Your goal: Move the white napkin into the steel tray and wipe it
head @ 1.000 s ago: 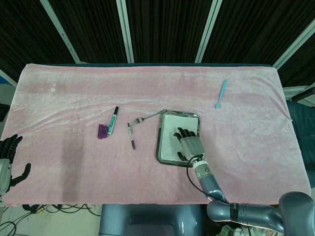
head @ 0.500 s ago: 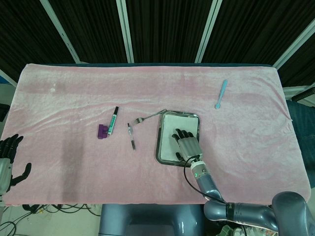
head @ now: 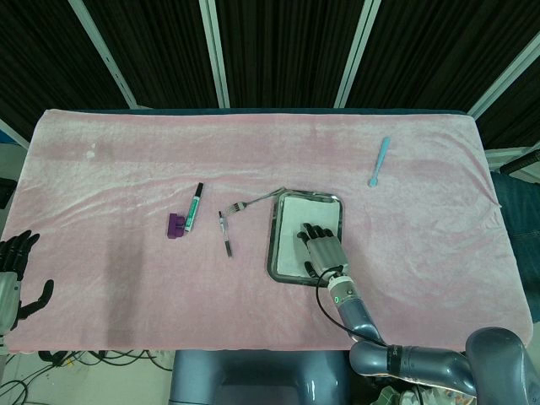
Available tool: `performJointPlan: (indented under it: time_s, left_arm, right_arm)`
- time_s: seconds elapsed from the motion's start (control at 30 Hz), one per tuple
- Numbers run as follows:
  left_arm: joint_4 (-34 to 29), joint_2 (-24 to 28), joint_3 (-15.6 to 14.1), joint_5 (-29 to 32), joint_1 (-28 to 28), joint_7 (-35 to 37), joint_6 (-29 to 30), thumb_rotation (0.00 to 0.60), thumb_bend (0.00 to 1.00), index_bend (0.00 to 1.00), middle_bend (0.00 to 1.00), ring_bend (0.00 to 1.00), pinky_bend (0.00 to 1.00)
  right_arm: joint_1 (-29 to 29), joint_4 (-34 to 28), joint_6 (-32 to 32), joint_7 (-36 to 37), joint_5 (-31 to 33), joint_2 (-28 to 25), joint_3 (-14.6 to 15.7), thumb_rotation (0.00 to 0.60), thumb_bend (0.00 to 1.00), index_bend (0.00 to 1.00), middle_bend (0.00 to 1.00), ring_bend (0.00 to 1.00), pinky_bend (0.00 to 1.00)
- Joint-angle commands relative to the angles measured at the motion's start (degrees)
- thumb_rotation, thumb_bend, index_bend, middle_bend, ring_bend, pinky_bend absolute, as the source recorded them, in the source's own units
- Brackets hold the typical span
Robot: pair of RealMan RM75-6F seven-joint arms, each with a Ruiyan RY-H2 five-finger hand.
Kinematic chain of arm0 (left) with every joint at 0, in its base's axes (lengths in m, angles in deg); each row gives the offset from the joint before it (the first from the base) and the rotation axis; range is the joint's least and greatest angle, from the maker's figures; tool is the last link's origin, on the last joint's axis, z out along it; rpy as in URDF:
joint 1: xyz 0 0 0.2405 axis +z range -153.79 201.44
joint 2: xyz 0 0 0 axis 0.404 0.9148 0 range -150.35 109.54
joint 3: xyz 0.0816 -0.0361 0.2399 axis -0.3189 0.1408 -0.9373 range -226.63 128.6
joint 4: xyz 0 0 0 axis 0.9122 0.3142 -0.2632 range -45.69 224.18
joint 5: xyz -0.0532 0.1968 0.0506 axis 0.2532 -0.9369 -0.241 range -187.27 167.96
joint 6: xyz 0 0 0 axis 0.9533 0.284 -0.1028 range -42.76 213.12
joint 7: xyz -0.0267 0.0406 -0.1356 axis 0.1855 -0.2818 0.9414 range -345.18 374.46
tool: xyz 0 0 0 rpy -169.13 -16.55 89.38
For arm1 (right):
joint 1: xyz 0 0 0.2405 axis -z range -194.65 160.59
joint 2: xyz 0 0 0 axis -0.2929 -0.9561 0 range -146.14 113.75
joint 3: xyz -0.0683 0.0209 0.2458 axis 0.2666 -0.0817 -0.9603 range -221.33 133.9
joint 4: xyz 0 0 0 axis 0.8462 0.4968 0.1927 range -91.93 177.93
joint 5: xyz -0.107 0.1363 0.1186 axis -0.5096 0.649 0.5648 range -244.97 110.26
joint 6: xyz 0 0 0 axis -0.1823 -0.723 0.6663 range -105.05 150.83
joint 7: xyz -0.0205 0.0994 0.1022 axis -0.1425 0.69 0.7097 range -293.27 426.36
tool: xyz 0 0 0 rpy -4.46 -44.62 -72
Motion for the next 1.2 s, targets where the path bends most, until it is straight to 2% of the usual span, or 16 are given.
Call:
performJointPlan:
  time_s: [0.03, 1.2]
  left_arm:
    - [-0.01, 0.01, -0.01, -0.03, 0.01, 0.01, 0.02, 0.600, 0.41, 0.09, 0.03, 0.00, 0.00]
    - [-0.10, 0.11, 0.01, 0.05, -0.12, -0.05, -0.13, 0.600, 0.41, 0.09, 0.03, 0.00, 0.00]
  right_arm:
    - [-0.07, 0.08, 0.21, 0.18, 0.15, 0.22, -0.06, 0.600, 0.34, 0.23, 0.08, 0.11, 0.16]
    - [-0.90, 1.39, 2.69, 2.44, -0.05, 0.28, -0.06, 0.600, 0.34, 0.23, 0.08, 0.11, 0.16]
